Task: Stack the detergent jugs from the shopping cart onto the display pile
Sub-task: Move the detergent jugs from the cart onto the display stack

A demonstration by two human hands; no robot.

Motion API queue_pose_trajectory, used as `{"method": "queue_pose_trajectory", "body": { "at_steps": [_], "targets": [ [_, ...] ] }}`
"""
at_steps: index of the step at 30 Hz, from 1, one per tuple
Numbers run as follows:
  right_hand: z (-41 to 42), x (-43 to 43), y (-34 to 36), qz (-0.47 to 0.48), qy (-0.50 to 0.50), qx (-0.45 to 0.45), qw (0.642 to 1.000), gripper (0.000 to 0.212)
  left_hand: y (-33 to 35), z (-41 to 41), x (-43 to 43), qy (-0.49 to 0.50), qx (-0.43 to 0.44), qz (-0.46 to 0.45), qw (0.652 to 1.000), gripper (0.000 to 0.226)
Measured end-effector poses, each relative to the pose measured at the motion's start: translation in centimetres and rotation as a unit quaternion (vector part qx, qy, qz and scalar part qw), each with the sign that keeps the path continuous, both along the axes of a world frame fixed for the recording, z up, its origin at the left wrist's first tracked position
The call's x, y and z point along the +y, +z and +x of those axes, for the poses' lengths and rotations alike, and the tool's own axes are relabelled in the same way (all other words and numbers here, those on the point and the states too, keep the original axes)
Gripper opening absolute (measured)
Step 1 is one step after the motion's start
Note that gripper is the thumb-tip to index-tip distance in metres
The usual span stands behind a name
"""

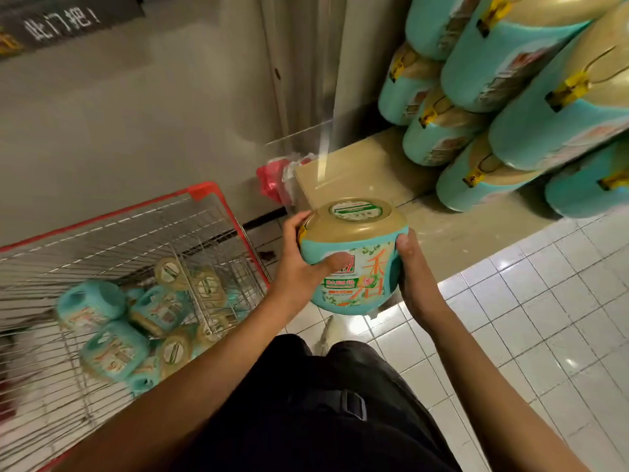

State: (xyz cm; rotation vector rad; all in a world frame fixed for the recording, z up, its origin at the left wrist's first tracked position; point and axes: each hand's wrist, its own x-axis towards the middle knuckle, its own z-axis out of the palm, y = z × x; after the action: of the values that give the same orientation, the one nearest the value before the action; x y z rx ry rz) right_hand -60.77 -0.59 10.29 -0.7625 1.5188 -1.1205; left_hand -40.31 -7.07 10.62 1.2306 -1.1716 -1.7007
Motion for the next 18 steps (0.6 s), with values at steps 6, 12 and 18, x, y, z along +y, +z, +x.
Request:
{"method": "queue_pose_trajectory", "body": {
  "at_steps": [6,12,18],
  "targets": [
    [-4.9,2.2,-1.6,-0.025,-0.050,-0.005,0.998,0.084,-1.1,-5.7,0.7,-0.073,-0.010,-0.037,0.997,0.109],
    [-7.9,3.8,-2.3,-0.077,-0.104,-0.002,0.992,0.095,-1.4,-9.4,2.4,-0.126,-0.021,-0.098,0.987,0.116],
    [-10.4,4.9,-3.2,-0.077,-0.189,-0.021,0.979,0.051,-1.5,-13.2,2.5,-0.191,-0.047,-0.105,0.975,0.121]
  ]
}}
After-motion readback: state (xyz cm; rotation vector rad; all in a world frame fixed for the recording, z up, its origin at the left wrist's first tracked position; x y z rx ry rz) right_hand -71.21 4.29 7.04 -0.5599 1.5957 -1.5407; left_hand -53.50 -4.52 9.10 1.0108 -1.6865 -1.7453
